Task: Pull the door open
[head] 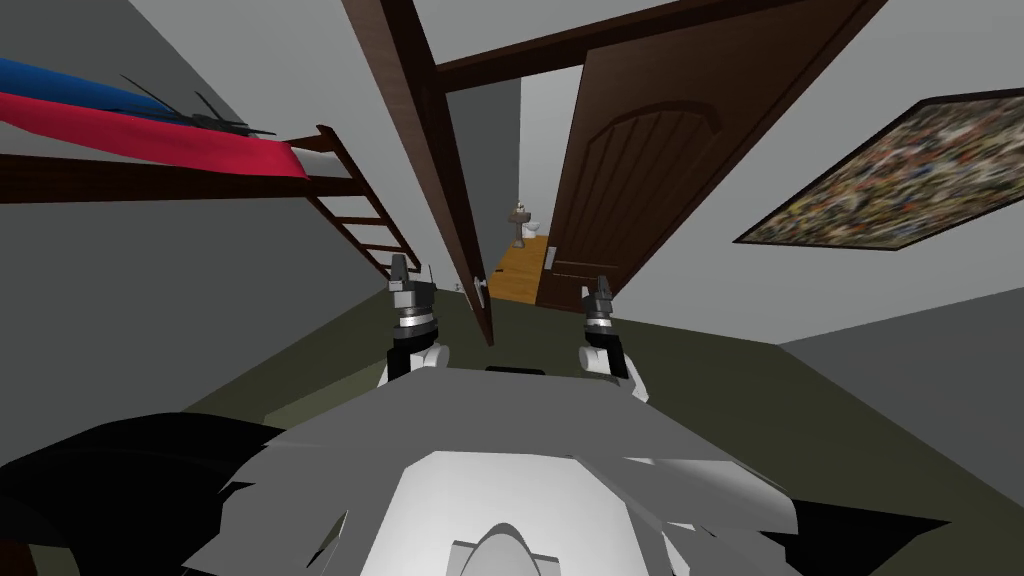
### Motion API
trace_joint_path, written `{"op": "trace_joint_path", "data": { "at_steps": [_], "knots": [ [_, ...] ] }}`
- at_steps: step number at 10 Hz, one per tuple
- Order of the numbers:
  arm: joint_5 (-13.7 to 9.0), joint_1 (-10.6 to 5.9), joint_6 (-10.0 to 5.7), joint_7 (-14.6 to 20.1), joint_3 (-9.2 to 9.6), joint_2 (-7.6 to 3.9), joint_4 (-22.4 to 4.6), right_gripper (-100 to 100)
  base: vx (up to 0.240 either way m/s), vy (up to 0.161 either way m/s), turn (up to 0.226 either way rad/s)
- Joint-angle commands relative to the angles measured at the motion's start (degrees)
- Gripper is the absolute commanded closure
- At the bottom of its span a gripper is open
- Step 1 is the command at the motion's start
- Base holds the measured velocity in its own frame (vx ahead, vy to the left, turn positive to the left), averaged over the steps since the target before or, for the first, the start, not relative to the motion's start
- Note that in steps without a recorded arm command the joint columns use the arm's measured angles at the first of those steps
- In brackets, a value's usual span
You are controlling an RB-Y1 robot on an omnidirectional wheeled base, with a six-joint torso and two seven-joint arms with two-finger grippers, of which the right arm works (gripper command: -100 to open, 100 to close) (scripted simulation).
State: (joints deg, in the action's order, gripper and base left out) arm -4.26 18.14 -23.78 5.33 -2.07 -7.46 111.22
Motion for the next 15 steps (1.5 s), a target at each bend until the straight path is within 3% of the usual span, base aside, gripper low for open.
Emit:
{"op": "trace_joint_path", "data": {
  "at_steps": [1, 3, 6, 8, 11, 13, 14, 15],
  "knots": [
    [-0.3, -0.37, 0.0, 0.0, -0.35, -0.41, -1.6, -100, 0.066, -0.008, 0.031],
    [-1.0, -2.63, -0.51, -0.3, -1.44, -1.45, -5.4, -100, 0.069, 0.0, 0.096],
    [-1.3, -3.76, -0.77, -0.4, -1.98, -1.97, -8.7, -100, 0.049, 0.004, 0.048],
    [-2.1, -6.11, -1.3, -0.6, -3.11, -3.04, -12.4, -100, 0.06, -0.007, 0.1],
    [-2.5, -7.32, -1.57, -0.8, -3.69, -3.59, -16.2, -100, 0.062, 0.004, 0.058],
    [-3.3, -9.74, -2.11, -1.0, -4.85, -4.7, -20.3, -100, 0.07, -0.003, 0.093],
    [-3.3, -9.74, -2.11, -1.0, -4.85, -4.7, -21.3, -100, 0.06, -0.002, 0.056],
    [-3.6, -10.98, -2.39, -1.2, -5.45, -5.26, -22.9, -100, 0.06, -0.008, 0.081]
  ]
}}
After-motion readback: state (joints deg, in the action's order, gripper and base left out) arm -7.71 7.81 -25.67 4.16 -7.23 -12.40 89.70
